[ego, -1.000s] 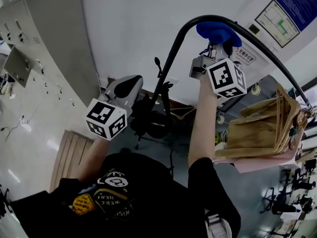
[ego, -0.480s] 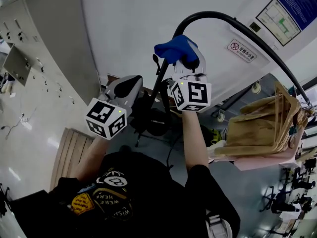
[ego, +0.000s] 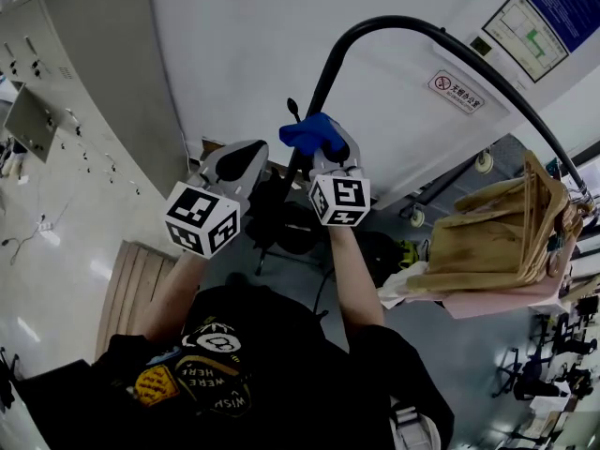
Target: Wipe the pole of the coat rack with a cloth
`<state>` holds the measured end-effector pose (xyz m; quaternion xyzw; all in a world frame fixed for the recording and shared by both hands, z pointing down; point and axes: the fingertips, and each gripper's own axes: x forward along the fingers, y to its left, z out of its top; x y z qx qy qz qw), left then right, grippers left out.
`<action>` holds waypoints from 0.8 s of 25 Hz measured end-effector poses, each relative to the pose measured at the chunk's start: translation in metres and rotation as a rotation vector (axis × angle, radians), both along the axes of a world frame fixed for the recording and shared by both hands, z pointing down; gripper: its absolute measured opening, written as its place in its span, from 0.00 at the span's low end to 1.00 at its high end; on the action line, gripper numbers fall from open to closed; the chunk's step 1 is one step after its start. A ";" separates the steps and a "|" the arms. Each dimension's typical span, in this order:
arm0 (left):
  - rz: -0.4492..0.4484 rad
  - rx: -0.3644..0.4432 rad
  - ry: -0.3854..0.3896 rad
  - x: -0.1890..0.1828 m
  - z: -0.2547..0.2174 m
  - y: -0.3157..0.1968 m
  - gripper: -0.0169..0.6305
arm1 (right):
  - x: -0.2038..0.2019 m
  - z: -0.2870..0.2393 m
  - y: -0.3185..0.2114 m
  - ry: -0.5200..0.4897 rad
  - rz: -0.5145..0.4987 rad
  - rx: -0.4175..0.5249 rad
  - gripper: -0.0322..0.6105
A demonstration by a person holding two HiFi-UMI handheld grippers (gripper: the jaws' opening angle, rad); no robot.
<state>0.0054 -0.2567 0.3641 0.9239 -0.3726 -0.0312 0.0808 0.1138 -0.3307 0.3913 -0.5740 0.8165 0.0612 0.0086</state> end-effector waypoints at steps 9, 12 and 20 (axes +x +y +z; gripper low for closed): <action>-0.014 -0.030 -0.065 0.013 0.025 -0.027 0.03 | 0.001 0.010 0.000 -0.024 0.009 -0.051 0.13; -0.015 -0.047 -0.060 0.016 0.031 -0.027 0.03 | 0.005 0.015 0.000 -0.044 0.006 -0.081 0.13; -0.019 -0.050 -0.054 0.012 0.033 -0.029 0.03 | 0.005 0.023 -0.002 -0.095 0.000 -0.131 0.13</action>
